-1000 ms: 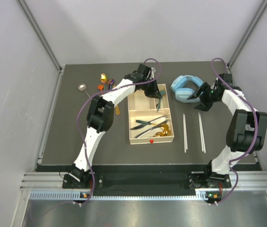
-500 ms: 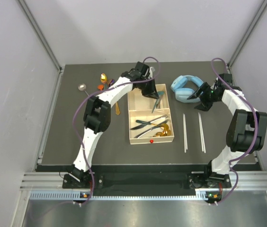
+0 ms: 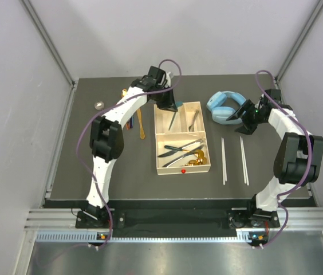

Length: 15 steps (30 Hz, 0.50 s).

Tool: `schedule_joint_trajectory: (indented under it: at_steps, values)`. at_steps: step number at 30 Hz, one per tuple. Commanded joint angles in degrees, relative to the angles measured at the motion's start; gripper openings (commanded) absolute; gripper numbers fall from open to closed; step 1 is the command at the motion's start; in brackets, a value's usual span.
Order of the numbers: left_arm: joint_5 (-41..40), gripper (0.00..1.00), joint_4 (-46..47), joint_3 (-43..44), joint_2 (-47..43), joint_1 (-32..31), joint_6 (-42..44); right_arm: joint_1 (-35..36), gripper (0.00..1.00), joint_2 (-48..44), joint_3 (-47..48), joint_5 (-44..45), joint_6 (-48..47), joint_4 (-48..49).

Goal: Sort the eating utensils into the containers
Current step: Place the spoon in the storage box.

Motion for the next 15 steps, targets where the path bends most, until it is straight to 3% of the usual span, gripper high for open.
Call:
schedule_joint_trajectory:
  at_steps: [1,6,15]
  values:
    - [-4.01,0.00,-2.93,-1.78,-3.00,3.21,5.38,-0.03,0.68,-0.09,1.90,-0.69,-0.25,1.26]
    - [-5.42,0.00,-4.08,1.03,-1.33,3.82,6.88,-0.03,0.68,0.52,2.86,-0.78,-0.25,1.00]
    - [-2.96,0.00,-3.90,-1.60,-1.32,3.82,7.32,-0.03,0.68,1.67,3.57,-0.95,-0.16,1.00]
